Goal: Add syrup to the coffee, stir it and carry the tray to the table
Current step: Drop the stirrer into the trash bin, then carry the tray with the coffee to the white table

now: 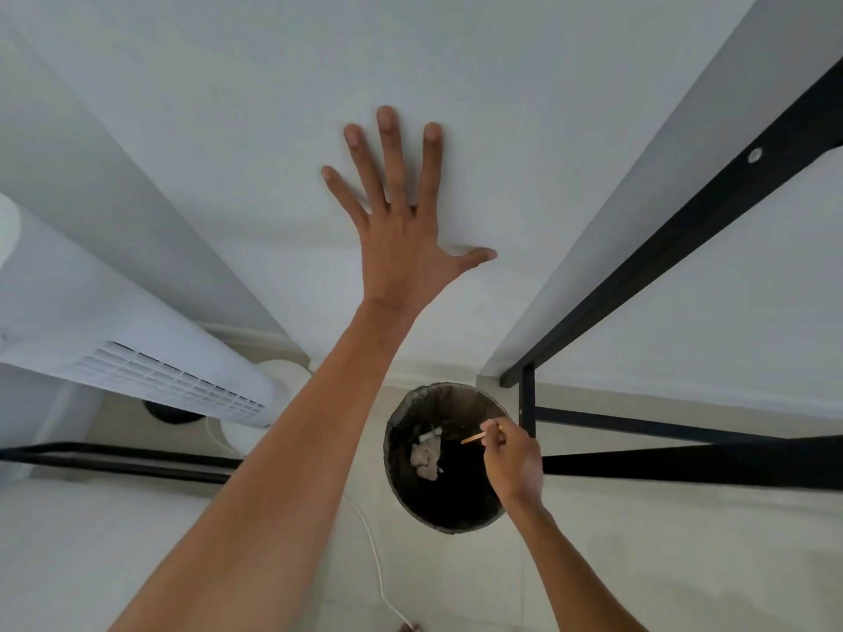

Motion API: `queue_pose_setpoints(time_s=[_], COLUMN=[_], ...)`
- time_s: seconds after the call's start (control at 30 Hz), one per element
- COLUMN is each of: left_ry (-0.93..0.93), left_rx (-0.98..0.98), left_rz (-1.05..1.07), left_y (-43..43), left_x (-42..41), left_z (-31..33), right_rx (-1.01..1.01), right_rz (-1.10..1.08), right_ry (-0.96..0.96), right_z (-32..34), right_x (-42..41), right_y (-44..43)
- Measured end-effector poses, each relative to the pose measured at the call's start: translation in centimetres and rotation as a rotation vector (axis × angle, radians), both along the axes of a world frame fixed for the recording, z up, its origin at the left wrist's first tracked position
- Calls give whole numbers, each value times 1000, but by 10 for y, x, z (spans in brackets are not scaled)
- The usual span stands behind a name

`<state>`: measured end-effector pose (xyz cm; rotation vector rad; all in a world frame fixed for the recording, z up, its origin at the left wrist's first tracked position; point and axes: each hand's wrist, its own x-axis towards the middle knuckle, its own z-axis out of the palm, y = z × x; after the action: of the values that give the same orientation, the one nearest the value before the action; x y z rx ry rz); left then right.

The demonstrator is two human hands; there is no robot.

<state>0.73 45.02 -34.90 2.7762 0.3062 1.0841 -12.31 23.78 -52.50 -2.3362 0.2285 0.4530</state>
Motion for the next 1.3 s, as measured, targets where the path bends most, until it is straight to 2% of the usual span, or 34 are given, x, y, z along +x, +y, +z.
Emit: queue_pose_setpoints(time_s=[0.17, 0.33, 0.5, 0.7, 0.77, 0.87, 0.97, 1.03, 1.1, 1.3], left_ry=[-1, 13, 75, 200, 331, 624, 946, 1081, 1121, 1059], left_rx=[23, 17, 73, 144, 122, 30, -61, -88, -105, -109], left_rz=[21, 16, 24, -24, -59, -92, -69, -45, -25, 26], left_y=[-1, -1, 5, 13, 10, 6, 7, 7, 5, 8], left_x=[-1, -1, -7, -36, -59, -110, -170, -206, -228, -242], left_z=[1, -2, -5, -7, -10, -12, -5, 14, 47, 174], right_rx=[-19, 5, -145, -165, -189, -235, -289, -312, -324, -330], right_rz=[49, 43, 153, 220, 260, 317, 368, 395, 421, 472], right_ry=[50, 293, 209, 127, 106, 60, 38, 26, 0, -130], right_z=[-20, -35, -24, 12, 34, 77, 132, 173, 216, 341], right_x=[2, 7, 20, 28, 25, 17, 8, 2, -3, -25], right_y=[6, 4, 0, -5, -5, -2, 5, 13, 23, 37])
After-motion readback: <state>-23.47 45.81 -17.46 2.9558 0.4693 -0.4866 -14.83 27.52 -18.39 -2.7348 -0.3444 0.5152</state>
